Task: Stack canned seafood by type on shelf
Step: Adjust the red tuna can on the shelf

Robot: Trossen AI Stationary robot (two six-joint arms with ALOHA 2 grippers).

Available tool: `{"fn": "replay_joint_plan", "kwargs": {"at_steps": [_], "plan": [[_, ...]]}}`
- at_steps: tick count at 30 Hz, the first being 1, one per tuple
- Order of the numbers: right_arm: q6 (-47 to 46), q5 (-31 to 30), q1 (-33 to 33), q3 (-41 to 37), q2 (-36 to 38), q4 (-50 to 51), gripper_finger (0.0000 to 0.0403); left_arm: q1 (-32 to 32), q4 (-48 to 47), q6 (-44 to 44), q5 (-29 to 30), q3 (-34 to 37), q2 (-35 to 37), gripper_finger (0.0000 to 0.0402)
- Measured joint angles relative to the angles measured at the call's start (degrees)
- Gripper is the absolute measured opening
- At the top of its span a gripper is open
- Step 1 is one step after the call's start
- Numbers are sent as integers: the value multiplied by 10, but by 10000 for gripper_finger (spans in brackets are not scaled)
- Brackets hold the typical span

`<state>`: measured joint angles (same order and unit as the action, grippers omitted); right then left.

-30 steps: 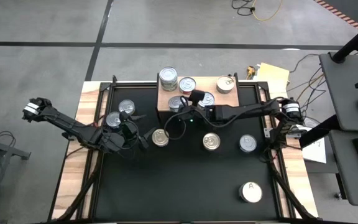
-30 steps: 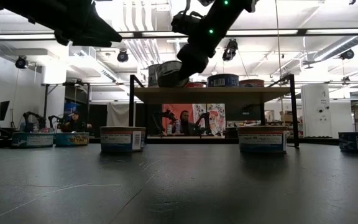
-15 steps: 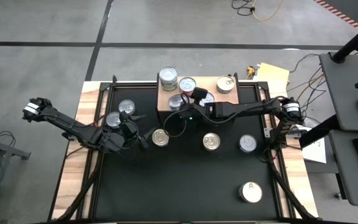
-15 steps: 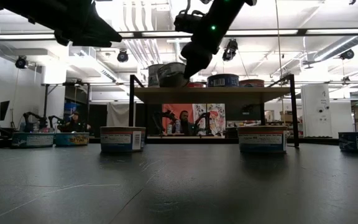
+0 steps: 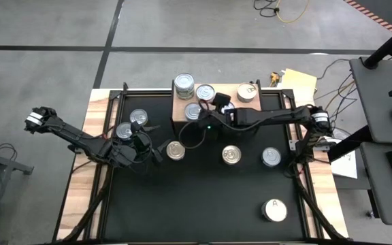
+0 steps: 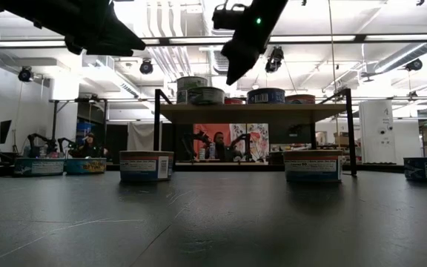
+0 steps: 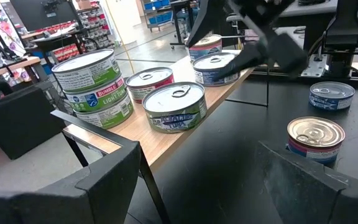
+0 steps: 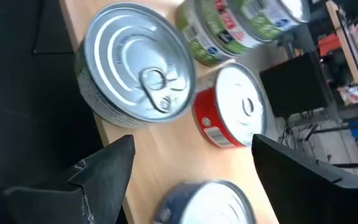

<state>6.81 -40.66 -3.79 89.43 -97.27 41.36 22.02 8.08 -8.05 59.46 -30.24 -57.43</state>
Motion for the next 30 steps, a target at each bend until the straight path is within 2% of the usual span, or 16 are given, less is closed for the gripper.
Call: {"fn": "replay_joint_plan", "kwargs": {"at_steps": [5,8,11,13,19,24,30], "plan": [[-19,23,-2,33,18,46,296,0,0,0,0,0,0,302],[-27,102,-15,48,33,52,271,0,0,-1,-7,0,0,302],[-32,198,-41,61,47,51,234,0,0,-2,-22,0,-1,302],[-40,241,-64,66,53,51,205,0,0,-7,-32,0,-1,302],[-70,266,-138,71,57,49,108,0,0,-27,-35,0,-3,302],[-92,349,-197,65,52,34,26,0,0,-41,-35,0,-14,302],[-98,368,-233,65,22,-15,11,0,0,-63,-35,0,-30,302]]}}
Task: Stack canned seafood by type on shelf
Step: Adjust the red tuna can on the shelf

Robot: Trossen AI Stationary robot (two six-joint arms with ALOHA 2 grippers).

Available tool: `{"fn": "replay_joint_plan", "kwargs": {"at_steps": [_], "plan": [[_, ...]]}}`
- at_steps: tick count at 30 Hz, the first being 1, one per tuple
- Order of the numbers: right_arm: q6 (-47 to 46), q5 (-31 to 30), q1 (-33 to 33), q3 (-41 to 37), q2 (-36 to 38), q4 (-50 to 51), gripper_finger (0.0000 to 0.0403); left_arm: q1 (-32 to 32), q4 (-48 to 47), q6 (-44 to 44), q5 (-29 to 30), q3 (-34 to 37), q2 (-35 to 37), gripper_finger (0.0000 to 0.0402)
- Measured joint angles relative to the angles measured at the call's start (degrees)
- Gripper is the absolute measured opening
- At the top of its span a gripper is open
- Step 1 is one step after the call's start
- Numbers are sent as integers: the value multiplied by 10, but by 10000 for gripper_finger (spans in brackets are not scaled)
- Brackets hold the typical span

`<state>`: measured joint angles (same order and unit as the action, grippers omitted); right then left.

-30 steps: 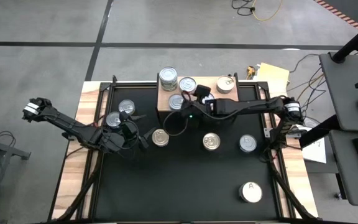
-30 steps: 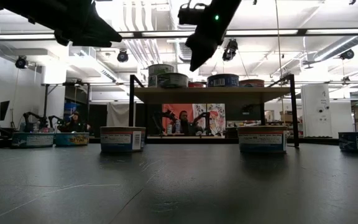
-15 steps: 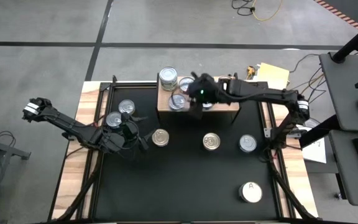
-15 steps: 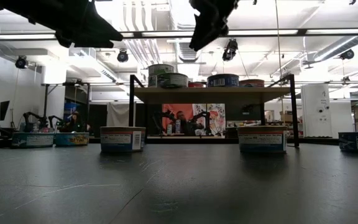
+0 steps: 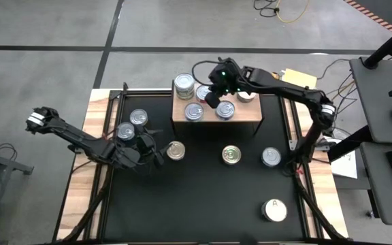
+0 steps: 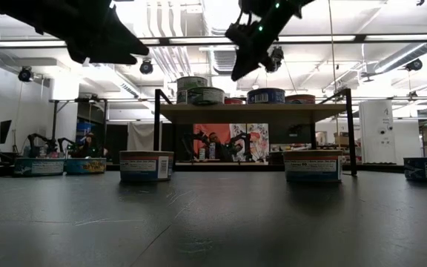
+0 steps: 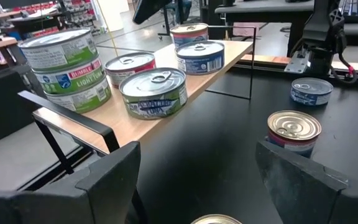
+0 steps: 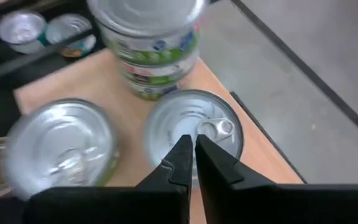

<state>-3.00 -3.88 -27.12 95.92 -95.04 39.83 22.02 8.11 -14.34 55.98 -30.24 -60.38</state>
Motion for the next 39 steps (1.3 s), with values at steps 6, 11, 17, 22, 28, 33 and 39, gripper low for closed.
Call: {"fn": "replay_joint_plan", "kwargs": {"at_steps": [6,11,17,22,28,33,39], "plan": [[6,5,-5,0,-30,-3,9,0,0,-10,0,0,-5,302],[6,5,-4,0,-47,-8,9,0,0,-10,3,0,-5,302],[10,3,-4,1,-55,-16,9,0,0,-12,4,0,-4,302],[13,-5,-4,1,-61,-13,9,0,0,-12,4,0,-4,302],[15,-7,-4,1,-69,-11,9,0,0,-12,4,0,-4,302],[15,-9,-4,1,-75,-15,9,0,0,-12,4,0,-4,302],[16,-32,-4,1,-75,-8,9,0,0,-12,4,0,-4,302]]}}
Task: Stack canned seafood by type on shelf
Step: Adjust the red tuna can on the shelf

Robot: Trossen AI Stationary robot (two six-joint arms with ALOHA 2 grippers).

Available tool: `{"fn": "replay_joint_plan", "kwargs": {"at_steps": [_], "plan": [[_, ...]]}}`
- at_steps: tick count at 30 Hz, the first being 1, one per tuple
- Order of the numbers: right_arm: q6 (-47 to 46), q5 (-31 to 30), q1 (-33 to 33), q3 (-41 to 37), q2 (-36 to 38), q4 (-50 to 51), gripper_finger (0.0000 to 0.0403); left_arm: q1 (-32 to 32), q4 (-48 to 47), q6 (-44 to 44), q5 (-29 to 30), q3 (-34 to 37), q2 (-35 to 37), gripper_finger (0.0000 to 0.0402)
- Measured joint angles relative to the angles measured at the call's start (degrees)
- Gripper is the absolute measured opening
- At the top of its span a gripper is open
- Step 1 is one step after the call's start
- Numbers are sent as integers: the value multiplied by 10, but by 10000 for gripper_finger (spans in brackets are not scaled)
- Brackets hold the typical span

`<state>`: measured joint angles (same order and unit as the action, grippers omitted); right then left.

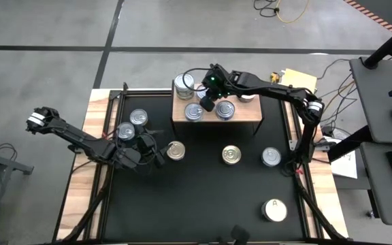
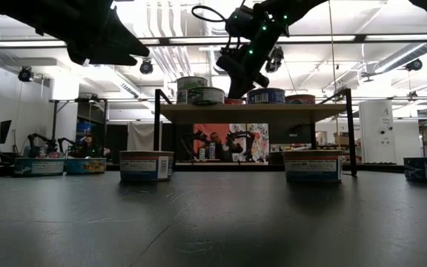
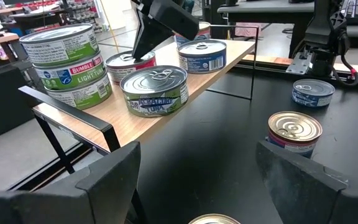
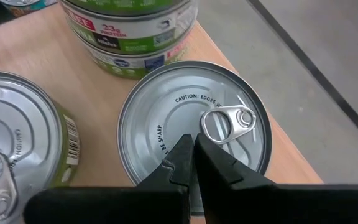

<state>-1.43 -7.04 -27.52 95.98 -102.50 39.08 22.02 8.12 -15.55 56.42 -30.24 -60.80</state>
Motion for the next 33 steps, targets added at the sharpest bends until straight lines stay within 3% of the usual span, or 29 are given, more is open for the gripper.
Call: {"fn": "replay_joint_plan", "kwargs": {"at_steps": [33], "plan": [[-17,-138,0,-1,20,136,9,0,0,0,0,0,0,302]]}}
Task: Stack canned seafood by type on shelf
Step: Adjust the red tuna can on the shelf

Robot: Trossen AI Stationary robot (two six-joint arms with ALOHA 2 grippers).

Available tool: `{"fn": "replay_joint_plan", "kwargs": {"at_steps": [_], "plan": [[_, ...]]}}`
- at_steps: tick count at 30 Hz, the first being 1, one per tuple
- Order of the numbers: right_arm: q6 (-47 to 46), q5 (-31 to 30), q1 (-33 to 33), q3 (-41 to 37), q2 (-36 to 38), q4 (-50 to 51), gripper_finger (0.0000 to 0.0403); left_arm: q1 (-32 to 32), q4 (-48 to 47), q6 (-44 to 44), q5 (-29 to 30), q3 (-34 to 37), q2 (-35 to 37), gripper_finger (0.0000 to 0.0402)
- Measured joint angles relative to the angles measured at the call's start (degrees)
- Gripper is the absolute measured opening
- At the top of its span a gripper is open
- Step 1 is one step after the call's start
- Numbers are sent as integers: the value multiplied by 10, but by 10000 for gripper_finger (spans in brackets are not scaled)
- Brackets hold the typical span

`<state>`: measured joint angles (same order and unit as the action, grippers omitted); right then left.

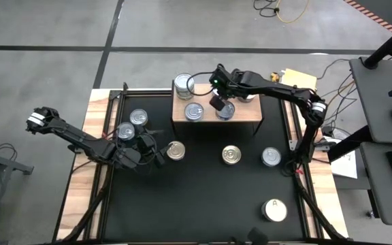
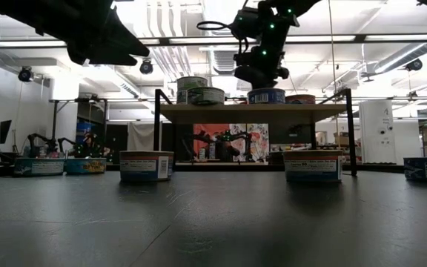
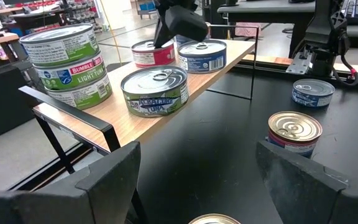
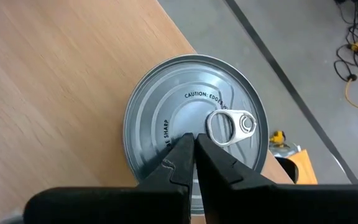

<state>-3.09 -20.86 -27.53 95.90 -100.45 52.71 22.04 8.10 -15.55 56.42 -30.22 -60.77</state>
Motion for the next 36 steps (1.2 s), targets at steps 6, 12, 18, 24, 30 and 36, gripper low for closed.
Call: {"fn": "replay_joint_plan", "kwargs": {"at_steps": [6,12,18,24,30,36], "plan": [[-14,-2,0,0,5,15,9,0,0,0,0,0,0,302],[-21,-3,0,0,6,27,9,0,0,0,0,0,0,302],[-32,-4,0,0,6,41,9,0,0,0,0,0,0,302],[-38,-4,0,0,6,45,9,0,0,0,0,0,0,302],[-49,-4,0,0,6,45,9,0,0,0,0,0,0,302],[-60,-5,0,0,7,45,9,0,0,0,0,0,0,302]]}}
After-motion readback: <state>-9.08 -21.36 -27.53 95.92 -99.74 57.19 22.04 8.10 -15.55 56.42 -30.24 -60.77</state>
